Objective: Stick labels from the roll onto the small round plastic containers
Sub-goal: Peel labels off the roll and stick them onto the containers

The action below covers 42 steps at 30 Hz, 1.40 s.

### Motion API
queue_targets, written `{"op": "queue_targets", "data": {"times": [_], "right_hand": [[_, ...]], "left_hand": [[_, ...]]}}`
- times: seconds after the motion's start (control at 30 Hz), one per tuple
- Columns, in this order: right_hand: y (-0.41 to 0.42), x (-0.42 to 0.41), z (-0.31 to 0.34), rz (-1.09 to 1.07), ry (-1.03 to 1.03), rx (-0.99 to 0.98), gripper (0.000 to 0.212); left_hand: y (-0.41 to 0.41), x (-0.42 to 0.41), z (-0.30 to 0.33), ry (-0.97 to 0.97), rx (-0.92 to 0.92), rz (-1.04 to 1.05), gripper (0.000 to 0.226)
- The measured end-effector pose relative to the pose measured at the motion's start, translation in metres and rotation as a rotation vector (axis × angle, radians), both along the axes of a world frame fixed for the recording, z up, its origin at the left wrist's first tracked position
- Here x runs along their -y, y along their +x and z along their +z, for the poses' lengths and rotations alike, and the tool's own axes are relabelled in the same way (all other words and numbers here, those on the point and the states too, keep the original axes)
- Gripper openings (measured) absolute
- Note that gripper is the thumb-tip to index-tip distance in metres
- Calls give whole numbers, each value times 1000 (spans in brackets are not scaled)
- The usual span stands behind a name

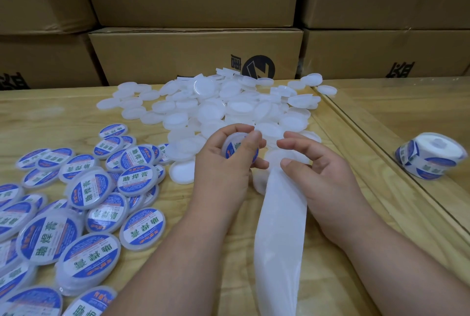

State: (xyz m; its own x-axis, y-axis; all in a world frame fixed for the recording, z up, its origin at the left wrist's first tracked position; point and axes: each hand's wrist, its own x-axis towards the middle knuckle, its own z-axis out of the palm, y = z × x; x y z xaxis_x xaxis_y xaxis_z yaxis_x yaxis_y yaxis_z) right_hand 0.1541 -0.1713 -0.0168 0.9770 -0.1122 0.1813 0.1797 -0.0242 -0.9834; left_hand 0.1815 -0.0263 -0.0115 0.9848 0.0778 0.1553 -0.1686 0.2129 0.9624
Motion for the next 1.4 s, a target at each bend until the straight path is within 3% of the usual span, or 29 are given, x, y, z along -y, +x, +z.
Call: {"op": "queue_targets", "data": {"times": [0.07, 0.23, 0.43, 0.67, 1.0, 1.23, 1.4], "right_hand": [[0, -1, 0, -9, 4, -21, 28], [0, -2, 1, -23, 2, -28, 28], [1, -1, -1, -32, -25, -34, 28], [0, -1, 0, -44, -45, -42, 28], [-1, -3, 3, -47, -57, -14, 21], [0, 1, -2, -30, -58, -4, 28], [1, 2, -4, -33, -58, 19, 30]], "left_hand": [[0, 1, 2, -11, -15, 8, 6], [-1, 2, 1, -20, -29, 31, 32], [2, 2, -3, -40, -8, 68, 18], [6, 2, -9, -18, 17, 88, 58], [10, -2, -7, -120, -75, 93, 23], [14, -10, -1, -472, -205, 132, 24], [22, -15, -3, -595, -267, 207, 13]]}}
